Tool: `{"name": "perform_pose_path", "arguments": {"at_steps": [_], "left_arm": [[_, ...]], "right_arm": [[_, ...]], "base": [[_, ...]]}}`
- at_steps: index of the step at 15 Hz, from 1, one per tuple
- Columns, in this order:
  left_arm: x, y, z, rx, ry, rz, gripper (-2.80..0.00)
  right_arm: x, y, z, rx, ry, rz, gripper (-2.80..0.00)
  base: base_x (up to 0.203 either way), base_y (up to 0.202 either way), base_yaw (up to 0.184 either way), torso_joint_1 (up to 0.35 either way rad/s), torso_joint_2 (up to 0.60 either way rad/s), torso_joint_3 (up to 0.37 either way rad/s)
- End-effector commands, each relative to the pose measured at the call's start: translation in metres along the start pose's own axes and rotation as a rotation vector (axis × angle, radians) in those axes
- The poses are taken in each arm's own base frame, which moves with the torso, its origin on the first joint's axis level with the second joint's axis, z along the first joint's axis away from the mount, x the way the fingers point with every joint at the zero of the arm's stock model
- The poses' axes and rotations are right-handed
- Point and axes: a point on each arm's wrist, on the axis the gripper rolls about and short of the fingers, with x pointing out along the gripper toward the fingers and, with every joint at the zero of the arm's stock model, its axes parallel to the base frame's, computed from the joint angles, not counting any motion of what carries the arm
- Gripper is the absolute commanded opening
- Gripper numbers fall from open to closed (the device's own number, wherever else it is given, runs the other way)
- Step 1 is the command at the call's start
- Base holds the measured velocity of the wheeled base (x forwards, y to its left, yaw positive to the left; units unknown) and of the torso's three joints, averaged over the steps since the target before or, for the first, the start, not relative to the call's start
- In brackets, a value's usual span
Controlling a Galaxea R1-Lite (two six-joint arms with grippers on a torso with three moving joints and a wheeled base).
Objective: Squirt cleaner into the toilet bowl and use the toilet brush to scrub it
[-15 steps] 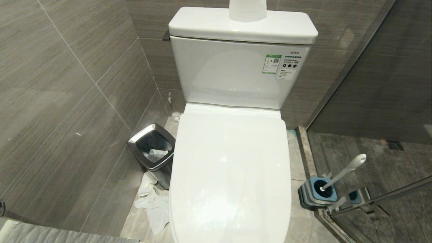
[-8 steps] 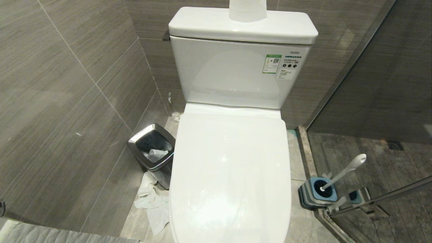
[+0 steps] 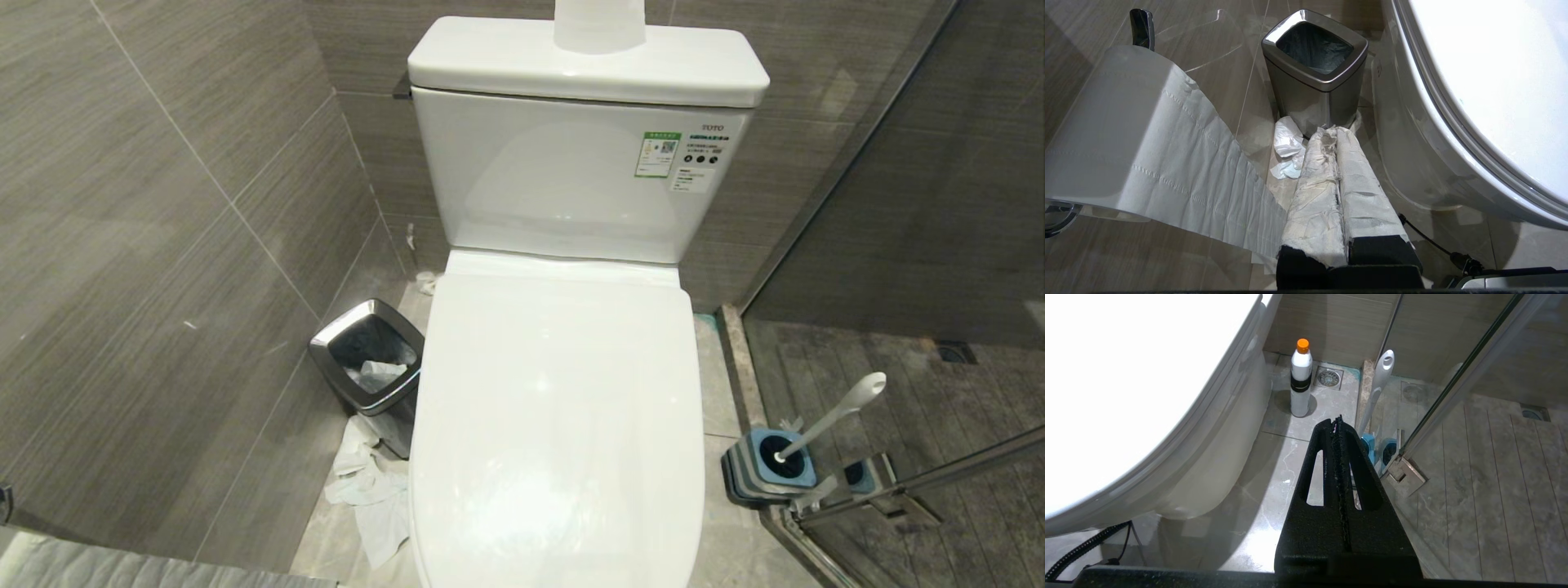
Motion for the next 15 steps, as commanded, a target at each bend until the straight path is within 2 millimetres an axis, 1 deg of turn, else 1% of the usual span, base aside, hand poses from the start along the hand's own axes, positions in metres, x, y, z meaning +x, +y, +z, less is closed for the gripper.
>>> {"name": "perform_pose_path", "arguments": {"at_steps": [1, 15], "left_arm": [[0.0001, 0.0, 0.0, 0.001, 0.002, 0.0, -2.8], [0.0001, 0.0, 0.0, 0.001, 0.002, 0.0, -2.8]], "right_arm": [[0.0015, 0.0002, -0.0069, 0.001, 0.024, 0.001, -2.8], [0.0015, 0.0002, -0.0069, -0.001, 0.024, 0.001, -2.8]], "base": [[0.0, 0.0, 0.0, 0.0, 0.0, 0.0], [0.0, 0.0, 0.0, 0.0, 0.0, 0.0]]}}
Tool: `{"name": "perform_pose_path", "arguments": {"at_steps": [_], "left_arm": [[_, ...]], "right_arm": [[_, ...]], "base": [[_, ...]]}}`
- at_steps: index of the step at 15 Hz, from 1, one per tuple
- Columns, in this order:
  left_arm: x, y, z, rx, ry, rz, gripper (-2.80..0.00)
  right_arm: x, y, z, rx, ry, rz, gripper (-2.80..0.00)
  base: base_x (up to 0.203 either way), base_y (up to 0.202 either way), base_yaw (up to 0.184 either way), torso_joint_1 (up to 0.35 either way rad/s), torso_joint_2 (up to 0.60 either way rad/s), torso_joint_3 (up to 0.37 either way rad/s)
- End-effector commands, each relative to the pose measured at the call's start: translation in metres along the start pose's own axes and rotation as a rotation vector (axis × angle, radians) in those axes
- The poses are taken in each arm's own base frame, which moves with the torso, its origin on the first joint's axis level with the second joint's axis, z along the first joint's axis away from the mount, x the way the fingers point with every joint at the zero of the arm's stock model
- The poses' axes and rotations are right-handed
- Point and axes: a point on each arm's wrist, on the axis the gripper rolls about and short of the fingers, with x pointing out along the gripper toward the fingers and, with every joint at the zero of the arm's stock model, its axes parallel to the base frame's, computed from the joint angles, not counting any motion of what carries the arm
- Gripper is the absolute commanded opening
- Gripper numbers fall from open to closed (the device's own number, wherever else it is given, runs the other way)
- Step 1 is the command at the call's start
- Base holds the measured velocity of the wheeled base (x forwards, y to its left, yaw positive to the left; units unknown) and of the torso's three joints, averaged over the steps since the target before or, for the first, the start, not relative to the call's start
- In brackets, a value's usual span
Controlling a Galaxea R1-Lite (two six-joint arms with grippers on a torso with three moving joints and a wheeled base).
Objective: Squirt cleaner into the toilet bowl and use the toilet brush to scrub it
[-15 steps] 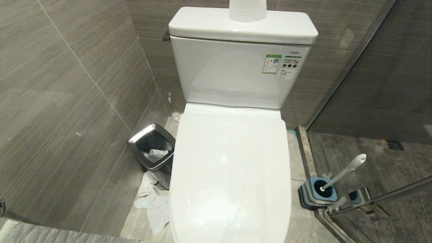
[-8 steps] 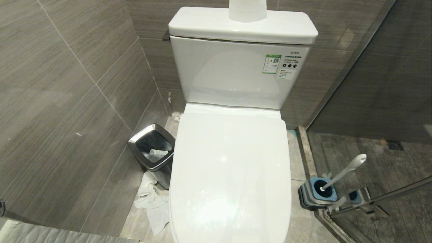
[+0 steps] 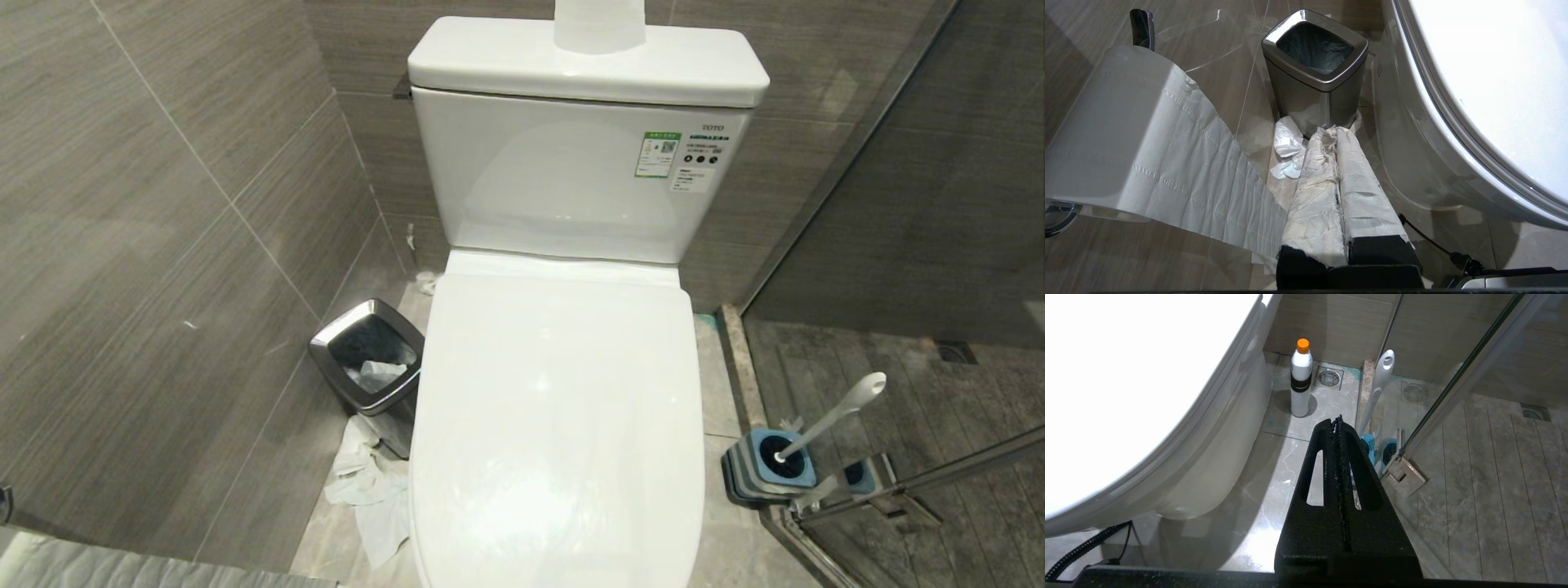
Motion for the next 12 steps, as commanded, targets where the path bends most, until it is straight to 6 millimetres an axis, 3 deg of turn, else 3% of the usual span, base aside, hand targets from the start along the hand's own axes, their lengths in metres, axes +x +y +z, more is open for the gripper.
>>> {"name": "perform_pose_path", "arguments": {"at_steps": [1, 12], "left_arm": [[0.0001, 0.0, 0.0, 0.001, 0.002, 0.0, -2.8], [0.0001, 0.0, 0.0001, 0.001, 0.001, 0.0, -2.8]], "right_arm": [[0.0015, 0.0002, -0.0068, 0.0, 0.024, 0.002, -2.8], [0.0015, 0.0002, -0.0068, 0.0, 0.024, 0.0, -2.8]], "base": [[0.0, 0.0, 0.0, 0.0, 0.0, 0.0], [0.0, 0.0, 0.0, 0.0, 0.0, 0.0]]}}
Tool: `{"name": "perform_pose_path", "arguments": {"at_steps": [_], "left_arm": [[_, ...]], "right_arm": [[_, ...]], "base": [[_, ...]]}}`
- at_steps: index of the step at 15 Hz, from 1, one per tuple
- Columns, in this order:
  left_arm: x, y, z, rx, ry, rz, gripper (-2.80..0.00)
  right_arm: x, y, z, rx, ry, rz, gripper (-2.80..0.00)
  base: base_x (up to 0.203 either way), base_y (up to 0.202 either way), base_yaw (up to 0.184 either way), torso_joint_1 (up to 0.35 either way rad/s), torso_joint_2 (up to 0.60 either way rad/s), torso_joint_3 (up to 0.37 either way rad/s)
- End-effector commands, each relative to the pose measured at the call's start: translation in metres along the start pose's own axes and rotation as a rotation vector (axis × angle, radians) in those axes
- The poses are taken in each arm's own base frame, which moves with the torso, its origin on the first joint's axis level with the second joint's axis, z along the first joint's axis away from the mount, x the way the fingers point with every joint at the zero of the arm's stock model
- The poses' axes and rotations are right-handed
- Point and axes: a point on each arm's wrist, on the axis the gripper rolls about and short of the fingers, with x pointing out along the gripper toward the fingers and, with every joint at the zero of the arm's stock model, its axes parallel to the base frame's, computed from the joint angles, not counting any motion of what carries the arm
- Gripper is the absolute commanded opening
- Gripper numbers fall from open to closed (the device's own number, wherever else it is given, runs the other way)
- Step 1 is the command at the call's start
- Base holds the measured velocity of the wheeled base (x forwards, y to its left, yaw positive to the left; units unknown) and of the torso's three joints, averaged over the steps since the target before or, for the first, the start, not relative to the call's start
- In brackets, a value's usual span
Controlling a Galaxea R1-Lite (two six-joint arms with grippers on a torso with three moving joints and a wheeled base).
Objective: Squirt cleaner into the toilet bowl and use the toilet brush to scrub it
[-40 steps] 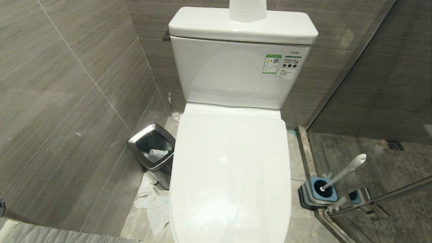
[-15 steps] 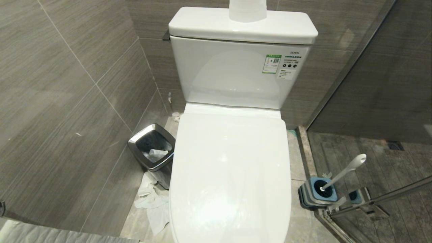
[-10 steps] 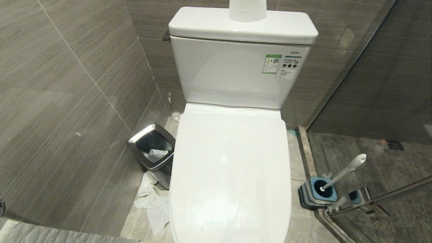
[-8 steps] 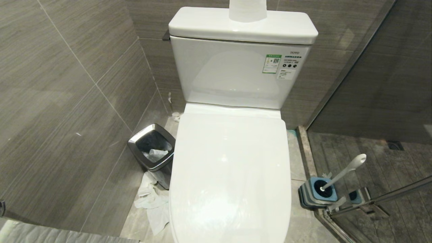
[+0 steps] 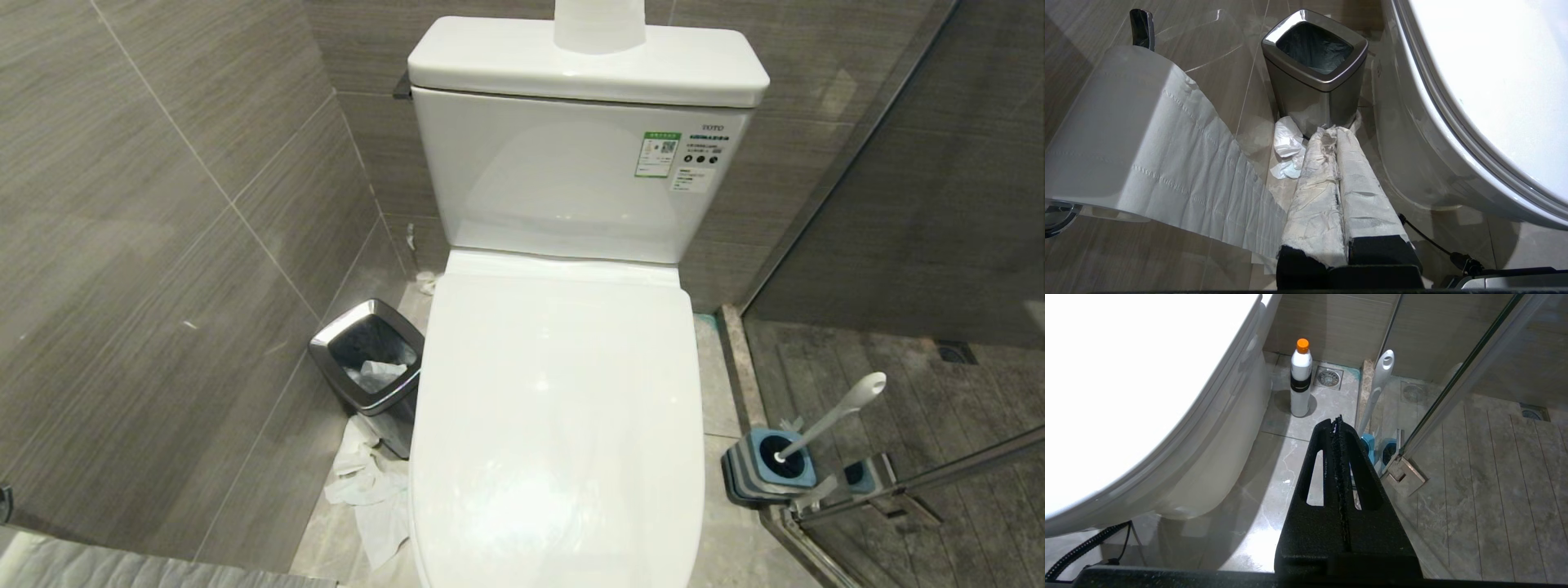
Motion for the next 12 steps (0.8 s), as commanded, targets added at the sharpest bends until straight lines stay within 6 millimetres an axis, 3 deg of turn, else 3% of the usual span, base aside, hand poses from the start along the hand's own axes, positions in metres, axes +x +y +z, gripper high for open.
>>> {"name": "perform_pose_path", "arguments": {"at_steps": [1, 12], "left_arm": [[0.0001, 0.0, 0.0, 0.0, 0.002, 0.0, -2.8], [0.0001, 0.0, 0.0001, 0.0, 0.001, 0.0, -2.8]], "right_arm": [[0.0015, 0.0002, -0.0068, -0.001, 0.024, 0.001, -2.8], [0.0014, 0.0001, -0.0067, -0.004, 0.026, -0.004, -2.8]], "base": [[0.0, 0.0, 0.0, 0.0, 0.0, 0.0], [0.0, 0.0, 0.0, 0.0, 0.0, 0.0]]}}
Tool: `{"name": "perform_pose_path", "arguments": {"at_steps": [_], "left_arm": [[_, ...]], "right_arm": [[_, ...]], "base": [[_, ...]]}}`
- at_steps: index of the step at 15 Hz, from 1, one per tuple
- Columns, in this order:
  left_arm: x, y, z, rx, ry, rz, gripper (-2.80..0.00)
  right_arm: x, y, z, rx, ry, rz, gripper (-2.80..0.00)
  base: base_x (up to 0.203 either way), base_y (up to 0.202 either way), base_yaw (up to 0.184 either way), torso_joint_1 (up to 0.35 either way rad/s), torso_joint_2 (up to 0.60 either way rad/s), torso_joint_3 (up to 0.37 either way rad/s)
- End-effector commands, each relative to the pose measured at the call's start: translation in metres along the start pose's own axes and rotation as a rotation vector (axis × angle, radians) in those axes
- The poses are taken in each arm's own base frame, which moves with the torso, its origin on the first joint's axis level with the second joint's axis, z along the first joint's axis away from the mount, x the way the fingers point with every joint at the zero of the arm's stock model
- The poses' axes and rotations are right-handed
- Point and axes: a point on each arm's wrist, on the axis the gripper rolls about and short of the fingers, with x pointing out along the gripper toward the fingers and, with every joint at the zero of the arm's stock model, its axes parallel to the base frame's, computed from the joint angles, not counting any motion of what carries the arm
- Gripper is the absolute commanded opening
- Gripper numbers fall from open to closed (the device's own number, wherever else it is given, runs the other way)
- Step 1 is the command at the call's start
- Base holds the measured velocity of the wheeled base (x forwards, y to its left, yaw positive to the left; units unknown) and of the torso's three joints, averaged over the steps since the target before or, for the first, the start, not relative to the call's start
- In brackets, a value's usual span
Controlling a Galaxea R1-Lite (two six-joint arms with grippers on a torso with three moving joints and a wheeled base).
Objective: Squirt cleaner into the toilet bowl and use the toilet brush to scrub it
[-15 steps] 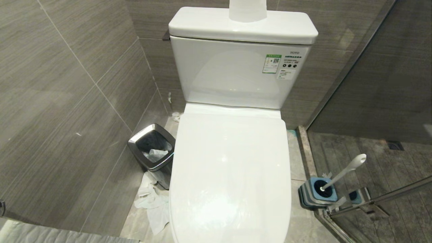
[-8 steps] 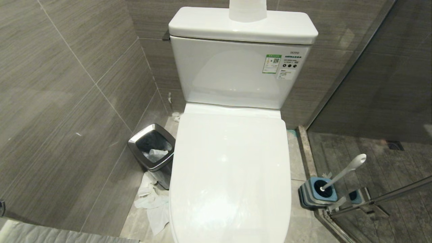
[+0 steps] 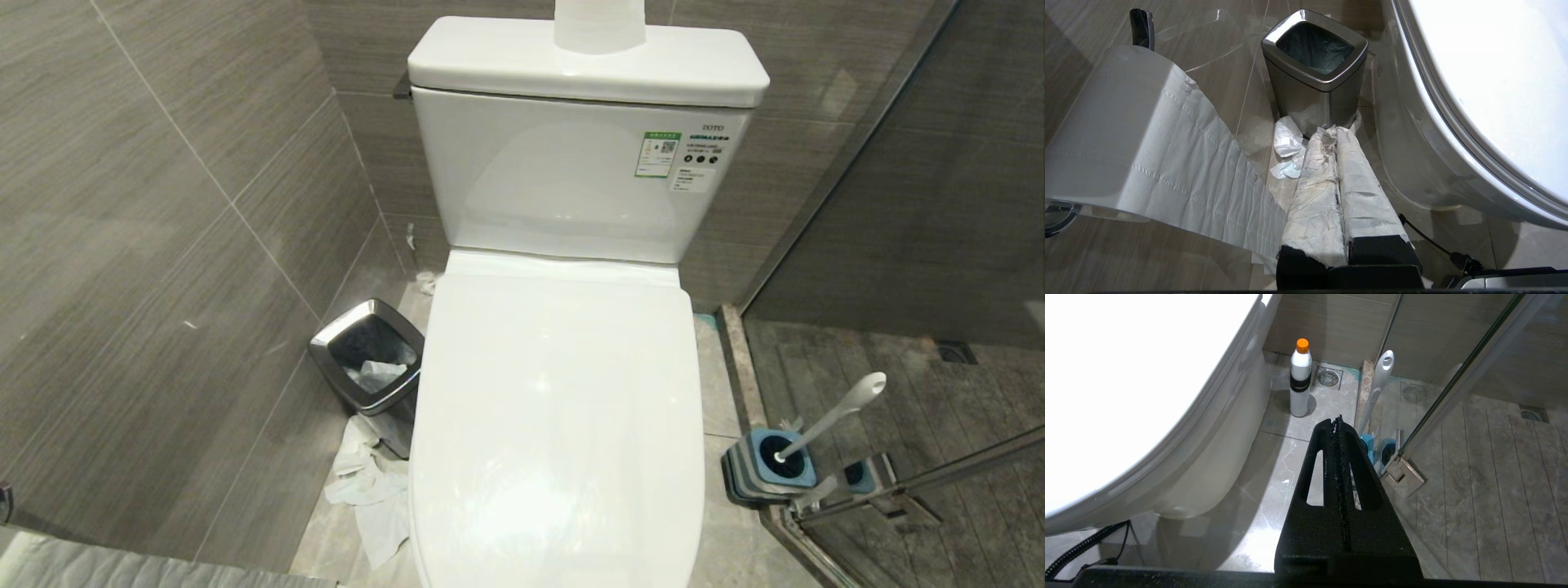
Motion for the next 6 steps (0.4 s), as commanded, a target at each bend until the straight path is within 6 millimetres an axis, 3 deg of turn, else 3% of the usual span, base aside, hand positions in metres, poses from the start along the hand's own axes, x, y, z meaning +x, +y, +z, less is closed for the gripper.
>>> {"name": "perform_pose_path", "arguments": {"at_steps": [1, 6], "left_arm": [[0.0001, 0.0, 0.0001, 0.0, 0.001, 0.0, -2.8], [0.0001, 0.0, 0.0, 0.0, 0.002, 0.0, -2.8]], "right_arm": [[0.0015, 0.0002, -0.0066, 0.004, 0.022, 0.001, -2.8], [0.0015, 0.0002, -0.0068, 0.013, 0.024, 0.001, -2.8]], "base": [[0.0, 0.0, 0.0, 0.0, 0.0, 0.0], [0.0, 0.0, 0.0, 0.0, 0.0, 0.0]]}}
